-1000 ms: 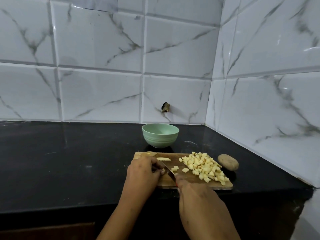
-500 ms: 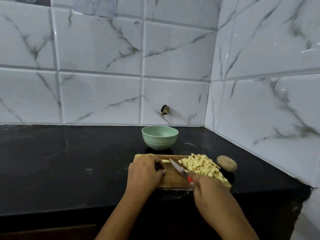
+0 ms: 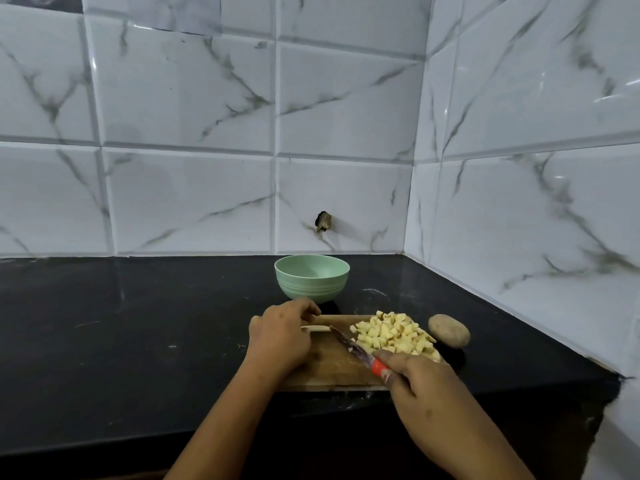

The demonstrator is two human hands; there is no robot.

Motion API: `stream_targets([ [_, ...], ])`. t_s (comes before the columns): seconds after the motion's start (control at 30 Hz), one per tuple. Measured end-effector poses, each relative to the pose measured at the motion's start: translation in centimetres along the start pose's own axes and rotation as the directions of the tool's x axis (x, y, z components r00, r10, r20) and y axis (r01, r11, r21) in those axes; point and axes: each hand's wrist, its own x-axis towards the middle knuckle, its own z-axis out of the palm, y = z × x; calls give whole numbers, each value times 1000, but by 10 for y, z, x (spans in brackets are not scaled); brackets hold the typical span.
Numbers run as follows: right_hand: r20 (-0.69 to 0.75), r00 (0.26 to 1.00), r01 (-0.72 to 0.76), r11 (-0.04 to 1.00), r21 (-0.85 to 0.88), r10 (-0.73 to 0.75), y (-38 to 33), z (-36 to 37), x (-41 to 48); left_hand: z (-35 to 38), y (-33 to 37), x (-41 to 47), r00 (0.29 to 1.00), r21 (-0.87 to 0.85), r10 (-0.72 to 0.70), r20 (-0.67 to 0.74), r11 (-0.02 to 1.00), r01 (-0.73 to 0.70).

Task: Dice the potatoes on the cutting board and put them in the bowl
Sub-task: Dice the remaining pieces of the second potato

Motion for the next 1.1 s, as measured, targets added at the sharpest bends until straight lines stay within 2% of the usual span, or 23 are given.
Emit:
stream_targets([
  [0.1,34,998,-48,999,-21,49,6,-1,7,5,-1,0,998,147,20,65,989,-30],
  [0.2,19,995,-99,995,3,99,15,-4,10,10,-4,2,997,132,25,66,991,-33],
  [0.3,-34,996,-84,996,-2,84,17,-3,10,11,-5,3,999,115,31,42,993,-36],
  [0.5,-50,998,-31,998,-53,28,3,6,10,15,-2,6,998,230,59,-15,972,-54],
  [0.6,-71,997,-2,995,-102,-5,-6,9,9,16,-2,6,997,213,72,-20,975,-66],
  [0.7,-87,996,10,984,-177,-26,-10,16,10,17,0,7,997,215,71,36,974,-77],
  [0.83,-66,998,3,980,-197,-16,-11,21,13,16,2,8,996,224,76,50,971,-86],
  [1.1,-29,1000,-14,972,-234,8,-13,20,4,18,6,-7,993,55,117,2,992,-117],
])
